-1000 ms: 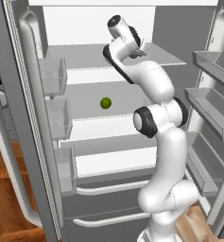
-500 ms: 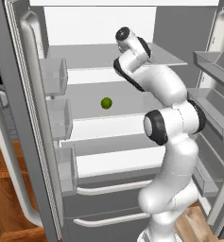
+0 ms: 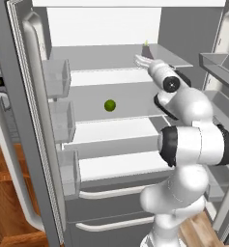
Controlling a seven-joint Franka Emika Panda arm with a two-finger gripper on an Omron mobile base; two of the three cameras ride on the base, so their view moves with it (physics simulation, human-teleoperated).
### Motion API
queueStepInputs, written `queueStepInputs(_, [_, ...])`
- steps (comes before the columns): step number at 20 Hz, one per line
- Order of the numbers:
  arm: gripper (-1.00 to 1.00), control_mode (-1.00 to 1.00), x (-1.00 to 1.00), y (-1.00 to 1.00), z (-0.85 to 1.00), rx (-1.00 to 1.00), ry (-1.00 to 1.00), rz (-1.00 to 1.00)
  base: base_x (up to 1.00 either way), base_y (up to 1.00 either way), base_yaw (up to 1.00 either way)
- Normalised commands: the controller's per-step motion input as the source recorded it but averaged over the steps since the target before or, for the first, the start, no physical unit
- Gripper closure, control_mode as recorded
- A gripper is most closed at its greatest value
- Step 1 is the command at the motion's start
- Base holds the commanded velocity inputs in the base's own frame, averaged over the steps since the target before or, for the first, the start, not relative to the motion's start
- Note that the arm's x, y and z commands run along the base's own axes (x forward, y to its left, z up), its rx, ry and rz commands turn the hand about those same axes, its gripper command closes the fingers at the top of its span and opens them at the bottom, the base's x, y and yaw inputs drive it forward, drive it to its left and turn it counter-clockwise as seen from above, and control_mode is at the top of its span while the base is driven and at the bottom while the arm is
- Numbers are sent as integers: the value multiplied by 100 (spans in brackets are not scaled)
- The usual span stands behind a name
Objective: Place the cold items (eggplant and lime) from the fridge in one tupperware on the dining counter. Place the warm items (kebab skewer and hot dog) in the stove area in another tupperware.
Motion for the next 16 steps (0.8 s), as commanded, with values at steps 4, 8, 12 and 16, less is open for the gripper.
queueStepInputs(4, [100, -100, -100, 78, 94, -4, 37, -3, 0, 0, 0])
queueStepInputs(8, [100, -100, -100, 95, 63, -31, 49, 2, 0, 0, 0])
queueStepInputs(12, [100, -100, -100, 43, 6, -24, 24, 3, 0, 0, 0])
queueStepInputs(16, [100, -100, -100, -15, -24, -16, 8, 1, 0, 0, 0])
